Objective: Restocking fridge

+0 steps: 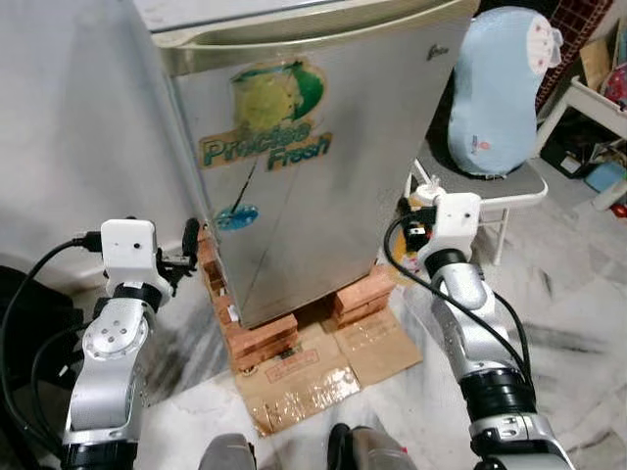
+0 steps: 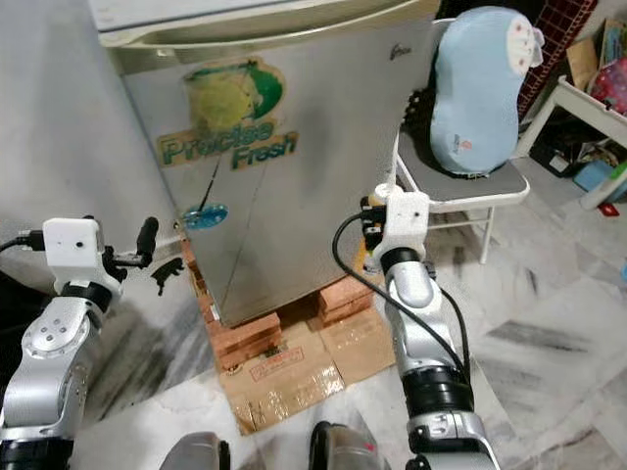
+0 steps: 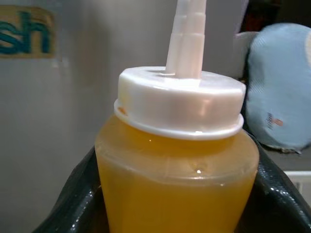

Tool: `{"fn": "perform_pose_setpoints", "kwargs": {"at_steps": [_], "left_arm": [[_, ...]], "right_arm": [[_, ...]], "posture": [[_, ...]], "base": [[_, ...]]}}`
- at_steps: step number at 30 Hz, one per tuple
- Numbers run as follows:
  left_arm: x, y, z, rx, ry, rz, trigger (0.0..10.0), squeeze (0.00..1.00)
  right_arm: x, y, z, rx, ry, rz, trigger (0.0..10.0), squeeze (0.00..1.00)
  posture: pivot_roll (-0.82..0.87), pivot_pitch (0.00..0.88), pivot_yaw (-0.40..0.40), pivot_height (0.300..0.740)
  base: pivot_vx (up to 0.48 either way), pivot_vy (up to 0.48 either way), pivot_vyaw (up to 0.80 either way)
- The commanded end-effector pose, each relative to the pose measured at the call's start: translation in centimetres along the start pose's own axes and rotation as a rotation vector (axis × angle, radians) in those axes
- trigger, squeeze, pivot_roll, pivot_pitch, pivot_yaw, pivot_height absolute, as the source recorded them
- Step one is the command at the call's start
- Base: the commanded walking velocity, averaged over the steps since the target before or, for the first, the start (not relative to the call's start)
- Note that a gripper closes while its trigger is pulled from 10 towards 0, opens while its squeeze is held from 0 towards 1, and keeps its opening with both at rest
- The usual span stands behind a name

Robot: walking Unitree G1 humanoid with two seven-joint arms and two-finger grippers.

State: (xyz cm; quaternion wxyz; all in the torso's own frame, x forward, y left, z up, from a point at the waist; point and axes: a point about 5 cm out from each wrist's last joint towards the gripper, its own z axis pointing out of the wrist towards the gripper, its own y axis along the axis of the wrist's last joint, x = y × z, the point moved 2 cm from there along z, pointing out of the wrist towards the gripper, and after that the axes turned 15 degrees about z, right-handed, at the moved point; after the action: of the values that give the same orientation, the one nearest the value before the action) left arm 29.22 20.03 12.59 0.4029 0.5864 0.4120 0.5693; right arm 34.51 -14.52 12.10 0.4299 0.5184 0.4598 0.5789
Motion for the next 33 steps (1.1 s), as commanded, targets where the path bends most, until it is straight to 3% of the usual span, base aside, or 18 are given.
{"fn": "perform_pose_setpoints", "kwargs": {"at_steps": [1, 6, 14, 18, 25, 27, 31, 33], "left_arm": [[-1.3, 0.4, 0.6, -0.018, -0.08, -0.014, 10.0, 0.0], [-1.9, 0.8, 1.7, -0.036, -0.091, -0.02, 10.0, 0.0], [-0.1, 1.1, 4.4, -0.039, 0.034, -0.006, 10.0, 0.0], [0.0, 1.0, 5.4, -0.034, 0.026, -0.031, 10.0, 0.0], [-2.4, 1.3, 7.7, -0.042, -0.091, -0.051, 10.0, 0.0], [-2.7, 1.5, 7.9, -0.048, -0.105, -0.053, 10.0, 0.0], [-5.0, 2.4, 8.4, -0.092, -0.257, -0.046, 10.0, 0.0], [-5.5, 2.5, 8.5, -0.097, -0.281, -0.021, 10.0, 0.0]], "right_arm": [[-0.3, 0.9, 0.1, -0.023, -0.002, -0.017, 10.0, 0.0], [-0.5, 1.0, 0.0, -0.021, -0.002, -0.024, 10.0, 0.0], [-0.7, 0.9, -0.7, -0.006, 0.006, -0.043, 10.0, 0.0], [-0.8, 1.1, -1.2, -0.001, 0.013, -0.058, 10.0, 0.0], [-1.5, 1.6, -1.5, 0.008, 0.007, -0.081, 10.0, 0.0], [-1.5, 1.6, -1.5, 0.008, 0.006, -0.082, 10.0, 0.0], [-1.4, 1.7, -1.6, 0.01, 0.006, -0.083, 10.0, 0.0], [-1.3, 1.6, -1.7, 0.012, 0.007, -0.083, 10.0, 0.0]], "posture": [[0.11, 0.091, -0.058, 0.74], [0.1, 0.098, -0.061, 0.74], [0.06, 0.124, -0.076, 0.74], [0.03, 0.138, -0.085, 0.74], [0.0, 0.143, -0.09, 0.74], [0.0, 0.143, -0.09, 0.74], [0.0, 0.142, -0.088, 0.74], [0.0, 0.142, -0.09, 0.74]], "base": [[0.0, 0.0, 0.0], [0.0, 0.0, 0.0], [0.0, 0.0, 0.0], [0.0, 0.0, 0.0], [0.0, 0.0, 0.0], [0.0, 0.0, 0.0], [0.0, 0.0, 0.0], [0.0, 0.0, 0.0]]}}
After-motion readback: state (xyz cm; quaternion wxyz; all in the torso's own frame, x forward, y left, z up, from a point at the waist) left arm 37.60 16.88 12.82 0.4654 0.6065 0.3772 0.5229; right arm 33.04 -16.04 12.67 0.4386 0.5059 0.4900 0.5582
